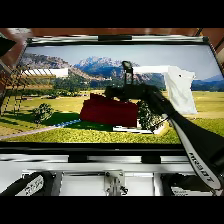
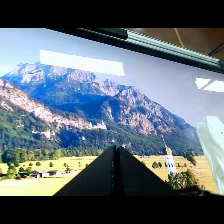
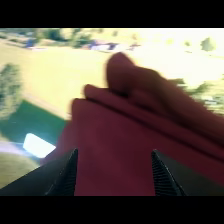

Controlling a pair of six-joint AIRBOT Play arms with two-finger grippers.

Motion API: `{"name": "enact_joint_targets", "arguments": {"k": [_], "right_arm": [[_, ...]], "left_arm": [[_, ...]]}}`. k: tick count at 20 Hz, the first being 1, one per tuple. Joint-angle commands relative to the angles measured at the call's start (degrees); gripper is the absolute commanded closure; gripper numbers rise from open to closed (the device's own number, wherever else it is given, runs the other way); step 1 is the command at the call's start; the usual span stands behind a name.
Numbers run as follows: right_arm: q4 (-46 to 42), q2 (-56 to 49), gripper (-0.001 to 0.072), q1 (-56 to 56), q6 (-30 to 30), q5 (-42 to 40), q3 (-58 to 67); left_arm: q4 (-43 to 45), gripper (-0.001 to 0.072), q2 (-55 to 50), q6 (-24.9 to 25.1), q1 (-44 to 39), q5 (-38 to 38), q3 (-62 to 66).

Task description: Fold the shirts.

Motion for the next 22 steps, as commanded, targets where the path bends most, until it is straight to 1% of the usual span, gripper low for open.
{"name": "enact_joint_targets", "arguments": {"k": [1,2,3,4,5,7,8,12,16,17,18,19,20,22], "right_arm": [[-14.58,3.39,0.0139,-11.76,3.48,-19.78,0.00],[-16.96,3.02,0.0136,-15.61,3.48,-26.05,-0.31],[-16.98,2.49,0.0121,-18.71,3.39,-29.51,-1.44],[-14.73,2.01,0.0114,-21.11,2.69,-31.01,-3.50],[-11.26,1.51,0.0042,-22.40,1.46,-30.80,-5.68],[-2.62,-0.13,0.0042,-22.51,-3.63,-28.85,-9.03],[-0.02,-1.46,0.0042,-21.66,-5.27,-28.06,-9.40],[5.22,-6.73,0.0042,-18.14,-8.83,-22.95,-9.40],[6.71,-9.29,0.0044,-16.24,-9.31,-18.84,-9.38],[7.37,-9.27,0.0128,-16.15,-9.53,-17.70,-9.38],[8.55,-9.27,0.0322,-16.17,-10.73,-17.16,-9.01],[9.22,-9.27,0.0535,-16.22,-12.90,-16.98,-7.69],[9.18,-9.27,0.0632,-16.22,-15.28,-17.07,-5.62],[8.96,-9.27,0.0629,-16.24,-20.52,-17.66,0.85]], "left_arm": [[0.04,0.0679,0.07,0.15,0.07,-0.28,-0.02],[0.04,0.0679,0.07,0.15,0.07,-0.28,-0.02],[0.04,0.0679,0.07,0.17,0.07,-0.28,-0.02],[0.04,0.0679,0.07,0.17,0.07,-0.26,-0.02],[0.07,0.0679,0.07,0.17,0.07,-0.26,-0.02],[0.07,0.0679,-0.09,0.17,0.07,-0.24,-0.02],[0.04,0.0679,-0.35,0.13,0.07,-0.24,-0.02],[0.02,0.0679,-1.14,0.07,0.04,-0.26,-0.02],[0.02,0.0678,-1.20,-0.07,0.04,-0.24,-0.02],[0.02,0.0678,-1.20,-0.07,0.04,-0.24,-0.02],[0.02,0.0678,-1.20,-0.07,0.04,-0.24,-0.02],[0.02,0.0678,-1.20,-0.07,0.04,-0.24,-0.02],[0.02,0.0678,-1.20,-0.07,0.04,-0.24,-0.02],[0.02,0.0678,-1.20,-0.07,0.04,-0.26,-0.02]]}}
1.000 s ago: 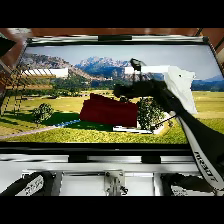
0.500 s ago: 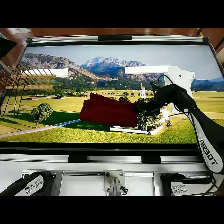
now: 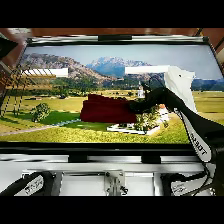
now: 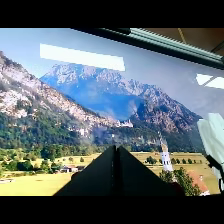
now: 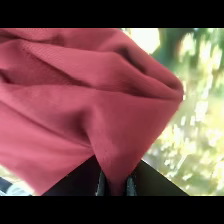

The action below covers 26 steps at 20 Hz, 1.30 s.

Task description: Fold the shirts.

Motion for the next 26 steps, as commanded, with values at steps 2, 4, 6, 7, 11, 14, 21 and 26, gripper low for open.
{"name": "enact_joint_targets", "arguments": {"k": [2,4,6,7,11,14,21,26], "right_arm": [[1.55,-0.22,0.0629,-0.70,-8.28,1.90,13.64],[1.51,-0.22,0.0629,-2.82,-8.33,4.59,21.79],[1.53,-0.22,0.0629,-5.88,-8.26,8.41,28.30],[1.53,-0.22,0.0629,-7.82,-7.80,10.40,30.73],[1.53,-0.22,0.0629,-15.80,-5.60,16.00,34.62],[1.36,-0.24,0.0629,-21.14,-5.60,21.62,34.60],[0.00,-3.41,0.0629,-25.00,-6.21,48.65,34.60],[0.07,-7.41,0.0629,-25.20,2.40,53.27,34.60]], "left_arm": [[-0.02,0.0678,0.02,-0.04,-0.15,0.04,-0.02],[-0.02,0.0678,0.02,-0.04,-0.79,0.04,-0.02],[-0.02,0.0678,0.02,-0.02,-1.64,0.04,-0.02],[-0.02,0.0678,0.04,-0.02,-2.08,0.02,-0.02],[-0.02,0.0678,0.07,-0.02,-2.80,-2.64,-0.02],[-0.02,0.0678,0.07,0.00,-2.82,-6.23,-0.02],[-0.02,0.0678,0.07,-0.04,-2.82,-9.01,-0.02],[0.00,0.0678,0.04,-0.04,-2.82,-8.98,-0.02]]}}
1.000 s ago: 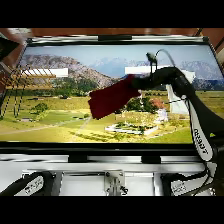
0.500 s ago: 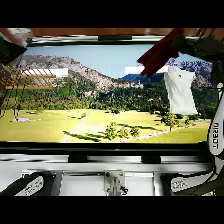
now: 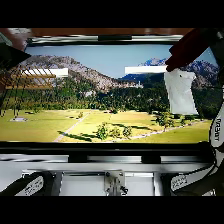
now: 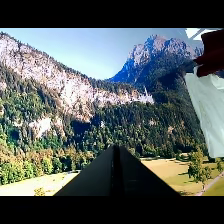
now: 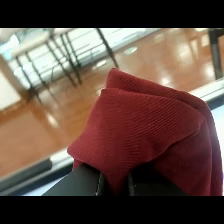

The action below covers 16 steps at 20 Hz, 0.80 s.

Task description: Fold the shirts.

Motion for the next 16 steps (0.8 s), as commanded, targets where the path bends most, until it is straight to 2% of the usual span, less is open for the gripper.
{"name": "enact_joint_targets", "arguments": {"k": [1,5,7,10,13,16], "right_arm": [[-0.17,-2.29,0.0629,-0.35,7.45,7.23,0.07],[-0.37,-2.80,0.0629,-0.66,8.46,8.20,0.07],[-0.37,-2.64,0.0629,-1.14,10.21,4.20,0.07],[-3.10,-1.88,0.0629,-4.42,22.53,-11.76,0.07],[-13.75,-1.77,0.0629,-7.78,40.48,-28.06,0.07],[-19.93,-1.18,0.0629,-8.70,47.65,-36.76,0.07]], "left_arm": [[0.02,0.0678,-0.02,0.02,0.00,-0.37,-0.02],[0.02,0.0678,-0.02,0.02,0.00,-0.39,-0.04],[0.02,0.0678,0.00,0.02,0.00,-0.39,-0.04],[0.02,0.0678,0.00,0.02,0.00,-0.37,-0.02],[0.02,0.0678,0.00,0.02,0.00,-0.39,-0.02],[0.00,0.0678,0.00,0.04,0.00,-0.42,-0.02]]}}
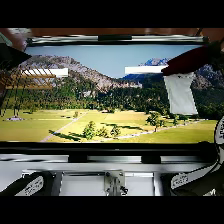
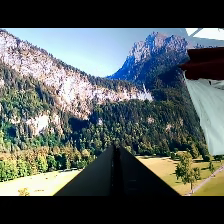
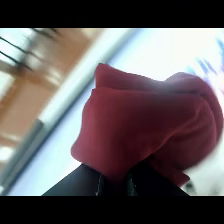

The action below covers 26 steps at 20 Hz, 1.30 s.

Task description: Fold the shirts.

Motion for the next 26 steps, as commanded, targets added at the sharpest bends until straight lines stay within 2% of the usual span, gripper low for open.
{"name": "enact_joint_targets", "arguments": {"k": [1,5,13,19,26], "right_arm": [[-8.20,0.79,0.0629,-1.64,12.76,-12.87,0.04],[-11.82,3.37,0.0629,-2.86,16.65,-24.70,0.04],[-22.77,4.72,0.0629,-0.92,16.70,-49.22,-0.57],[-22.97,2.97,0.0629,3.87,19.89,-51.36,-5.05],[-25.66,3.02,0.0618,4.09,19.98,-57.16,-5.25]], "left_arm": [[0.02,0.0678,0.00,0.04,0.00,-0.07,0.00],[0.00,0.0678,0.02,0.04,0.00,-2.47,0.00],[0.00,0.0678,0.02,0.96,0.00,-2.95,0.00],[0.00,0.0678,0.00,2.08,0.00,-2.95,0.00],[-0.02,0.0678,0.00,2.62,0.00,-2.93,0.00]]}}
